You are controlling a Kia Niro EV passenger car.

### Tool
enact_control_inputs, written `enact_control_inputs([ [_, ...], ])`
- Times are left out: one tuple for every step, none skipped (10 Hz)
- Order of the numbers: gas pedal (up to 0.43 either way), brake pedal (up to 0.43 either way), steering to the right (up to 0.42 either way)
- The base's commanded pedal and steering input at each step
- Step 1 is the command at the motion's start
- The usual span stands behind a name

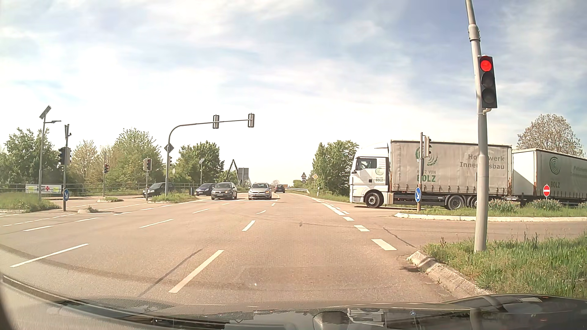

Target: Follow the waypoints while adhering to traffic rules and regulations

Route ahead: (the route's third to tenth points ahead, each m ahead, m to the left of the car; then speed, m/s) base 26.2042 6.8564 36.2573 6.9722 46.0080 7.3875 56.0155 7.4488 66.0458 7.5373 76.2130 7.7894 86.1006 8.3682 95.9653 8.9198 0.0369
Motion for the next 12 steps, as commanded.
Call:
enact_control_inputs([
  [0.0,0.207,0.004],
  [0.0,0.207,0.004],
  [0.0,0.207,0.004],
  [0.0,0.207,0.004],
  [0.0,0.207,0.004],
  [0.0,0.207,0.004],
  [0.0,0.207,0.004],
  [0.0,0.213,0.005],
  [0.0,0.207,0.005],
  [0.0,0.213,0.005],
  [0.0,0.207,0.006],
  [0.0,0.207,0.006],
])
